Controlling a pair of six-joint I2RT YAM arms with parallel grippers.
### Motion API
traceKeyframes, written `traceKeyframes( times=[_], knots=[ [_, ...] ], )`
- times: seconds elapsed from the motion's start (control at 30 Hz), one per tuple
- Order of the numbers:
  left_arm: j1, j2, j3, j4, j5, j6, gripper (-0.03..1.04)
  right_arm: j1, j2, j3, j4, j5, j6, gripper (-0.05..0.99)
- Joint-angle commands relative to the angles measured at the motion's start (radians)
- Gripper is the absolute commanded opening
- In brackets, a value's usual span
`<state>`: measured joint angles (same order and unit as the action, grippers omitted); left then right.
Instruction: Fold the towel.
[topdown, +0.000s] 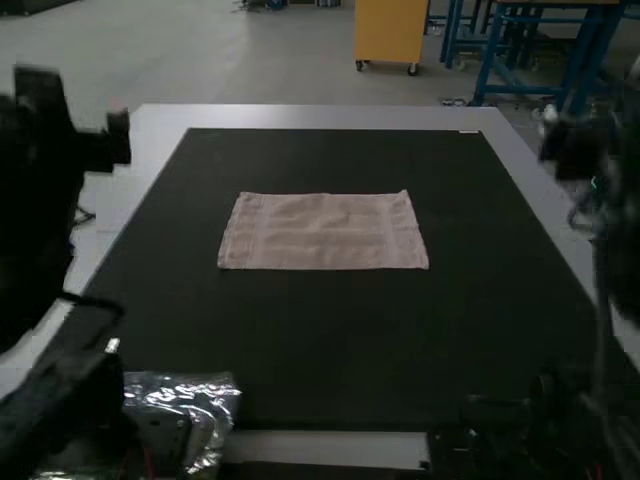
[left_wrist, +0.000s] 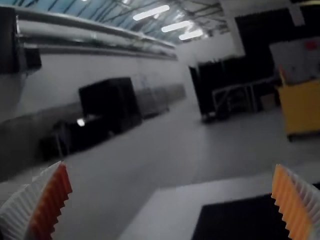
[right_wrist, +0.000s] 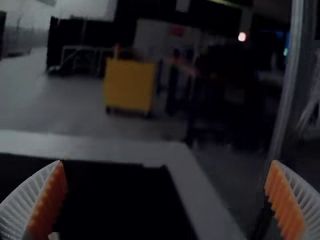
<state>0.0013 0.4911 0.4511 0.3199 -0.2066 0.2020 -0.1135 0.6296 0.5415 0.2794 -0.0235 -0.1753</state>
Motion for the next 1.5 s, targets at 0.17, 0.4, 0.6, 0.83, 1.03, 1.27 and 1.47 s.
traceKeyframes(
  times=[0.17,0.4,0.6,0.83,1.03,1.27,1.47],
  knots=[
    [-0.047,0.368,0.162,-0.073,0.065,-0.227,0.96,0.023,0.417,0.196,-0.181,-0.131,0.244,0.91],
    [-0.050,0.575,0.181,-0.197,0.098,-0.248,0.96,0.144,0.616,0.196,-0.227,-0.139,0.246,0.91],
    [-0.052,0.735,0.199,-0.252,0.136,-0.248,0.96,0.256,0.762,0.216,-0.189,-0.102,0.269,0.91],
    [-0.052,0.931,0.265,-0.239,0.134,-0.245,0.96,0.344,0.949,0.276,-0.135,-0.036,0.267,0.91],
    [-0.055,1.087,0.350,-0.214,0.121,-0.245,0.96,0.356,1.052,0.341,-0.091,-0.032,0.252,0.91],
    [-0.077,1.267,0.442,-0.182,0.105,-0.242,0.95,0.353,1.194,0.419,-0.020,-0.032,0.241,0.91],
    [-0.083,1.393,0.521,-0.174,0.104,-0.243,0.95,0.351,1.314,0.491,0.009,-0.032,0.201,0.91]
  ],
)
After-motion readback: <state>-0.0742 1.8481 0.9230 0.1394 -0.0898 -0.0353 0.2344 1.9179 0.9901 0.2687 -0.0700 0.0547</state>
